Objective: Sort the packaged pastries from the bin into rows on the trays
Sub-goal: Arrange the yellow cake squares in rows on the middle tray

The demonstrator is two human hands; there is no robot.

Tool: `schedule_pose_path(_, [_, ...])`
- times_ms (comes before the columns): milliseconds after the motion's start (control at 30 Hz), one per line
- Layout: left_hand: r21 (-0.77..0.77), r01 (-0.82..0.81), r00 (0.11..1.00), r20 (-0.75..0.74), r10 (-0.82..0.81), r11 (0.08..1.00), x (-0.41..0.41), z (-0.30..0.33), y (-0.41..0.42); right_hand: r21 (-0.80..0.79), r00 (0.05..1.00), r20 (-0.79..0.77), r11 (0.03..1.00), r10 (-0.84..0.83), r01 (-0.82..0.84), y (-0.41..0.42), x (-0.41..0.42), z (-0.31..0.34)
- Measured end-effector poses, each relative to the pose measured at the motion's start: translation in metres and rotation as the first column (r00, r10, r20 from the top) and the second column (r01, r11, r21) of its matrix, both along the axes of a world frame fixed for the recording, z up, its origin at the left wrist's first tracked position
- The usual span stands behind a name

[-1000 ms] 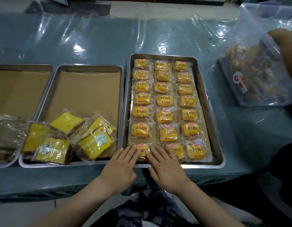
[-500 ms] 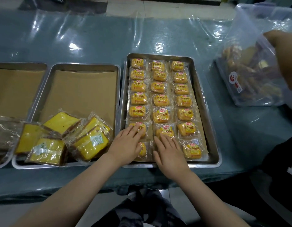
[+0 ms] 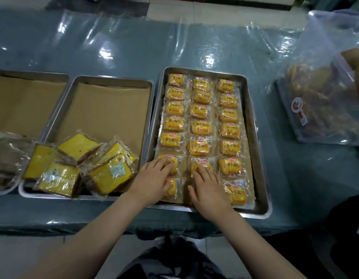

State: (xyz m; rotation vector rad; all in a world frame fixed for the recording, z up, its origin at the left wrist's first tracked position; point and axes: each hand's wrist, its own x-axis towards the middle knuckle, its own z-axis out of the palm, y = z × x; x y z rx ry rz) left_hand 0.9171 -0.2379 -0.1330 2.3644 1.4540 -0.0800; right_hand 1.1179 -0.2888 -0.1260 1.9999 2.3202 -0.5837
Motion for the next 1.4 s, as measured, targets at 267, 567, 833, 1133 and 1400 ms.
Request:
schedule_pose_path(267, [0.039,-0.152,0.979,0.142,0.145,0.988,-0.028,0.026,-0.001,0.0,0.988,-0.142,0.998,0.063,-0.064,0.02,-0.019,0.02])
schedule_pose_path(567, [0.124,-0.265,0.955,0.17,0.242,0.956,-0.116,0.039,0.034,0.056,0.972,-0.191,0.991,0.134,-0.125,0.056,-0.101,0.029])
schedule_pose_path(833, [0.081,-0.247,0.964,0.12,0.237,0.966,-0.232,0.054,0.068,0.095,0.956,-0.265,0.99,0.128,-0.106,0.079,-0.223,0.037])
schedule_pose_path(1133, [-0.026,-0.225,0.972,-0.069,0.223,0.974,-0.347,0.044,0.121,0.057,0.985,-0.114,0.99,0.131,-0.125,0.097,-0.329,0.02])
schedule_pose_path(1400, [-0.163,-0.204,0.965,-0.199,0.17,0.965,-0.376,0.03,0.154,-0.126,0.997,-0.012,0.988,0.083,-0.083,0.141,-0.35,0.002])
